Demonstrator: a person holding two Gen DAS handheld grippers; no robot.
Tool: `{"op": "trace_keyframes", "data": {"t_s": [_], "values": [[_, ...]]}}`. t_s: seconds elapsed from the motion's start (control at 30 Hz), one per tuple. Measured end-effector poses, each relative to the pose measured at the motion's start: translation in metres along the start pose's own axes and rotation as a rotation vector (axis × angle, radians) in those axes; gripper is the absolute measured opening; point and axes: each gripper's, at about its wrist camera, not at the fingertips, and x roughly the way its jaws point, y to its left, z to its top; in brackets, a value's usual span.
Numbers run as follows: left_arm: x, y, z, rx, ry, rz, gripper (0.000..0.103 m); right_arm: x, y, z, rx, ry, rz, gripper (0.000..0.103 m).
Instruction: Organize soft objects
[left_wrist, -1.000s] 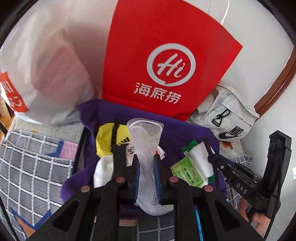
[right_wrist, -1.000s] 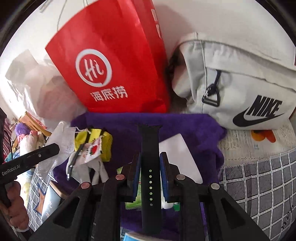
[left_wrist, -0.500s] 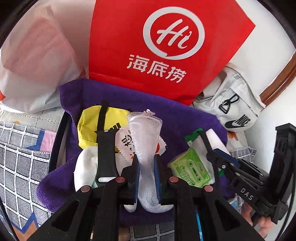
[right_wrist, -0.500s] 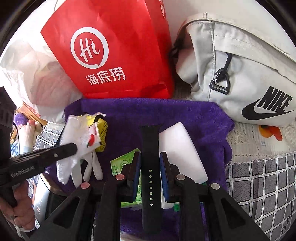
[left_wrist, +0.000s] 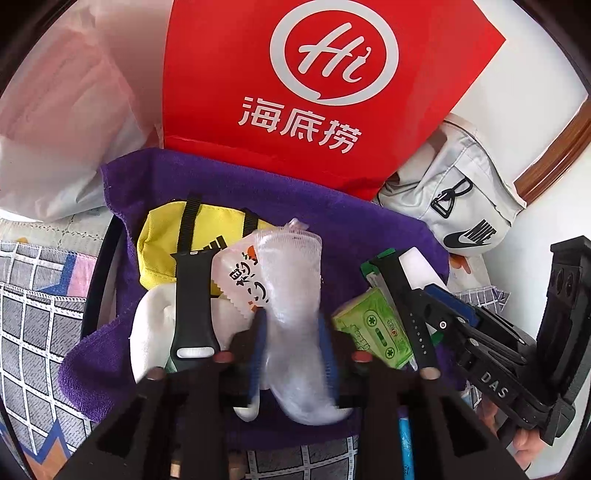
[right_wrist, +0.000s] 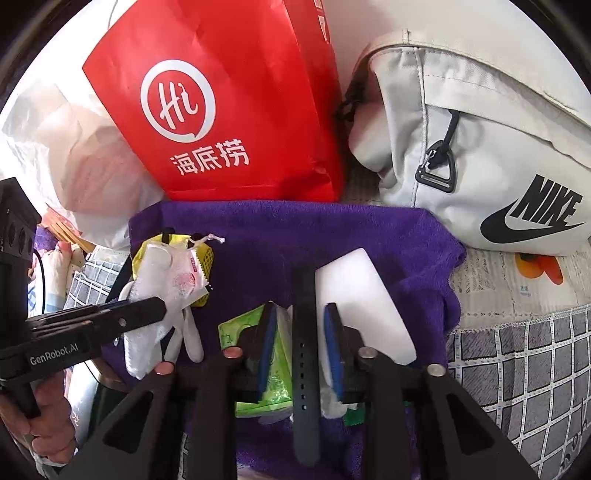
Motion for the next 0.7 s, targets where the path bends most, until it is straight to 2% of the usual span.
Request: {"op": "trace_keyframes", "data": {"t_s": [0.17,0.23,0.3,0.43,0.47,0.6,0.7], "values": [[-0.002,-0.005,0.000,0.008,0.002,-0.007,0.030,-0.008,0.005,0.000,-0.012,-0.027,-0.008,0.041],[-0.005,-0.007,0.001,0.012,0.000,-0.001,0.040,-0.012,0.007,0.000,-0.015,-0.037,-0.005,0.045],[-0.011,-0.009,0.001,0.019,-0.017,0.001,0.056,-0.016,0.009,0.001,-0.021,-0.052,-0.002,0.049],[-0.027,-0.015,0.002,0.043,-0.057,0.011,0.065,-0.028,0.012,0.003,-0.026,-0.079,-0.005,0.057],[-0.031,-0.016,0.002,0.046,-0.063,0.013,0.071,-0.031,0.012,0.004,-0.023,-0.086,-0.004,0.059],[-0.049,-0.020,0.004,0.057,-0.103,0.044,0.078,-0.049,0.011,0.008,0.003,-0.125,0.005,0.067],[-0.065,-0.019,0.003,0.053,-0.138,0.052,0.082,-0.067,0.014,0.005,0.013,-0.159,0.007,0.082]]}}
